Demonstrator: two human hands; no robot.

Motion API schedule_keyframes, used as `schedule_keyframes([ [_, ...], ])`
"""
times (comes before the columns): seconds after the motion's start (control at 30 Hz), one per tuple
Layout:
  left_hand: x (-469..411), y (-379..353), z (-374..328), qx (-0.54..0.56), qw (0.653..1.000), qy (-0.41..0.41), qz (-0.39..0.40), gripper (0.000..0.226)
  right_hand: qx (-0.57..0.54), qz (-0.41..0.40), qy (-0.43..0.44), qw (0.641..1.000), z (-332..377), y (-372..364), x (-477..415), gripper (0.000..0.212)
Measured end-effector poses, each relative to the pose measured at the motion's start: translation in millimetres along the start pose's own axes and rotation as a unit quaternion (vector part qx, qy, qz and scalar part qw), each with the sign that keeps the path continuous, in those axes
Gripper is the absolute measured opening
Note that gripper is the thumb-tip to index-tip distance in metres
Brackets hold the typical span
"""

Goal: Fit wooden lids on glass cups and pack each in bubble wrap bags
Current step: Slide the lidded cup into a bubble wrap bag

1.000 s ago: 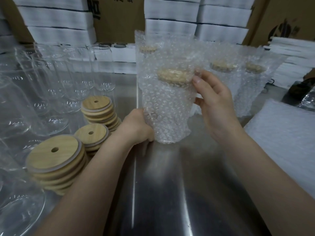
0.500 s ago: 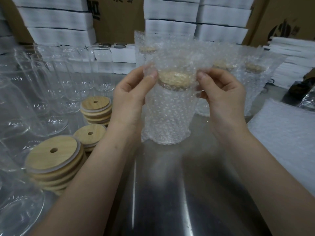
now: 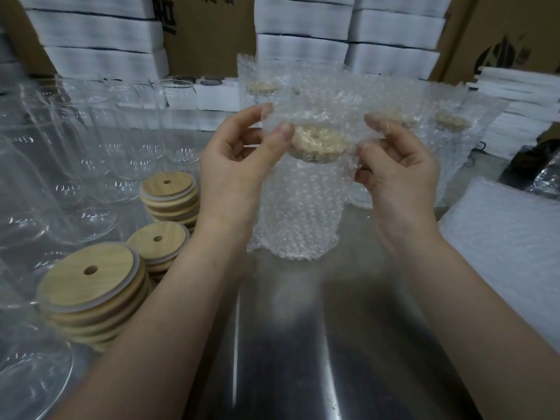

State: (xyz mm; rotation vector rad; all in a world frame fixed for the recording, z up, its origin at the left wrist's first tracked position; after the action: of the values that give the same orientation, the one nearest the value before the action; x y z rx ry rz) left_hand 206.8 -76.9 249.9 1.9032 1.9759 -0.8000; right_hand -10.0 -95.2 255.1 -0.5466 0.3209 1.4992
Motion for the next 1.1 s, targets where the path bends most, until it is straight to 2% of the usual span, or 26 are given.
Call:
schedule_keyframes([
  [0.07, -1, -1, 2, 0.012, 1.0, 0.009, 0.005, 0.03, -0.009, 0.004, -0.007, 1.0, -3, -1, 0, 0.026],
  [0.17, -2, 3, 3, 0.039, 0.999, 0.014, -0.016, 0.017, -0.015, 0.006, -0.005, 1.0, -1, -3, 1, 0.026],
  [0.27, -3, 3, 4, 0.048, 0.999, 0.017, -0.013, 0.026, -0.013, 0.007, 0.003, 1.0, 3, -4, 1, 0.027],
  [0.4, -4, 3, 13, 0.129, 0.991, 0.038, -0.01, 0.042, -0.04, 0.023, 0.007, 0.999, 1, -9, 2, 0.034],
  [0.53, -4, 4, 25, 0.194, 0.979, 0.059, 0.0, 0.043, -0.062, 0.046, -0.003, 0.997, -5, -14, 2, 0.041],
  [0.67, -2, 2, 36, 0.195, 0.978, 0.075, 0.016, 0.041, -0.059, 0.039, -0.007, 0.997, -10, -11, 1, 0.04],
  [0.87, 3, -1, 46, 0.212, 0.973, 0.084, 0.021, 0.035, 0.044, -0.002, -0.003, 0.999, -8, -6, 6, 0.027],
  [0.97, 5, -2, 48, 0.24, 0.967, 0.085, 0.009, 0.028, 0.168, -0.021, 0.018, 0.985, 3, -8, 12, 0.023],
  [1.1, 8, 0, 53, 0.289, 0.951, 0.102, -0.042, 0.008, 0.257, 0.018, 0.034, 0.966, 15, -28, 20, 0.021],
])
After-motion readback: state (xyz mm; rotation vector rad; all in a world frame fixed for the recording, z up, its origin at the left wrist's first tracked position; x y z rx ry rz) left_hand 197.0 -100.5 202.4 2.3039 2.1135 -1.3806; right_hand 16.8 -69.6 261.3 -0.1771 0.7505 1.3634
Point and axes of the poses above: each hand's wrist, its own x-axis away from the middle knuckle, its own y-axis out of the back of the hand, z = x × y, the point moved 10 cm from there along -x, towards the middle knuckle, and after that the axes turned 11 degrees about z, right-handed, at the moved point
